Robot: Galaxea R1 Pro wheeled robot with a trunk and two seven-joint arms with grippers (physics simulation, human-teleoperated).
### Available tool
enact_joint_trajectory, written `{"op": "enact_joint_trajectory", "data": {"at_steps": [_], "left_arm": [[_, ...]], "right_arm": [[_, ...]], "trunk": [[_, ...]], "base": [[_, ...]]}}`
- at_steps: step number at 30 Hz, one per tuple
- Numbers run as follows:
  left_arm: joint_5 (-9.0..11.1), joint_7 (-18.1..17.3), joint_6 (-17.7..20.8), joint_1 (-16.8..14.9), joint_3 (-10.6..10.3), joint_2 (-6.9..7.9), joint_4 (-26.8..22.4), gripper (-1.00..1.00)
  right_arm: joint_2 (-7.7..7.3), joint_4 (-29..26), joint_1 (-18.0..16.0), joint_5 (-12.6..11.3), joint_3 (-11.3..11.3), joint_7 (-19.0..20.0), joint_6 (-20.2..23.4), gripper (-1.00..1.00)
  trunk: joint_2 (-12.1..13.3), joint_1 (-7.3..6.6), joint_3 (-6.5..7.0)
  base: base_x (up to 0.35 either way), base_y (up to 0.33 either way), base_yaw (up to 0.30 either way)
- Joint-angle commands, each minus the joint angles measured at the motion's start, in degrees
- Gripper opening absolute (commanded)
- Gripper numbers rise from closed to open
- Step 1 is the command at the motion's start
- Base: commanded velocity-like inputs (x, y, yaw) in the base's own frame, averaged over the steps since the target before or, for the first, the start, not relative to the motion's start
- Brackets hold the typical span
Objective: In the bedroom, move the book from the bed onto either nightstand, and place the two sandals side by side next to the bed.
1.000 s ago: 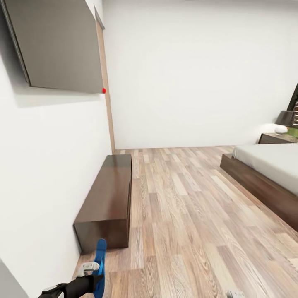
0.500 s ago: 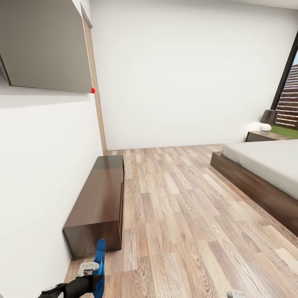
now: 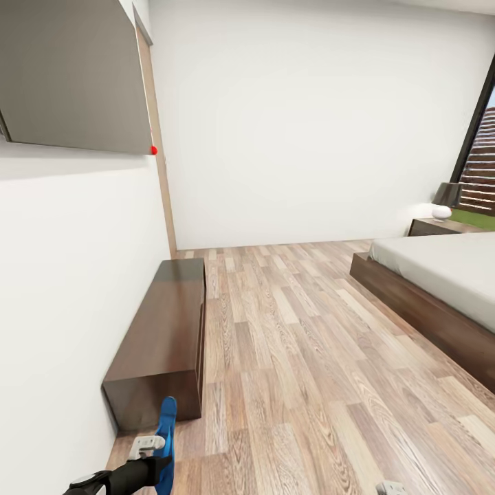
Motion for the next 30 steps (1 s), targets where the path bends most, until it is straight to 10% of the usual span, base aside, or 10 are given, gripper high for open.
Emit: {"op": "enact_joint_trajectory", "data": {"at_steps": [1, 6, 8, 12, 22, 30], "left_arm": [[0.14, -0.22, -0.02, -0.04, 0.07, 0.01, 0.06, -1.00], [0.14, -0.22, -0.04, -0.04, 0.04, -0.06, 0.06, -1.00], [0.14, -0.22, -0.03, -0.04, 0.03, -0.06, 0.06, -1.00], [0.14, -0.22, -0.02, -0.04, 0.10, -0.06, 0.06, -1.00], [0.14, -0.22, -0.10, -0.04, 0.03, -0.08, 0.06, -1.00], [0.14, -0.22, -0.11, -0.04, 0.00, -0.16, 0.06, -1.00]], "right_arm": [[0.06, -0.34, -0.04, 0.00, -0.52, 0.35, 1.08, 1.00], [1.14, -2.69, -0.29, -1.82, -0.58, -0.76, 10.76, 1.00], [6.07, -8.45, -0.53, -8.34, -0.65, -11.90, 19.73, 1.00], [13.41, -15.65, -0.59, -25.87, -0.61, -40.57, 18.95, 1.00], [17.80, -19.94, -7.34, -37.10, -0.44, -52.11, 10.85, 1.00], [18.52, -20.08, -8.13, -55.61, -0.34, -69.81, 9.80, 1.00]], "trunk": [[-0.02, -0.01, -0.06], [-0.02, -0.01, -0.06], [-0.02, -0.01, -0.06], [-0.02, -0.01, -0.06], [-0.02, -0.01, -0.06], [-0.02, -0.01, -0.06]], "base": [[0.000, 0.000, 0.000], [0.000, 0.000, 0.000], [0.000, 0.000, 0.000], [0.000, 0.000, 0.000], [0.000, 0.000, 0.000], [0.000, 0.000, 0.000]]}}
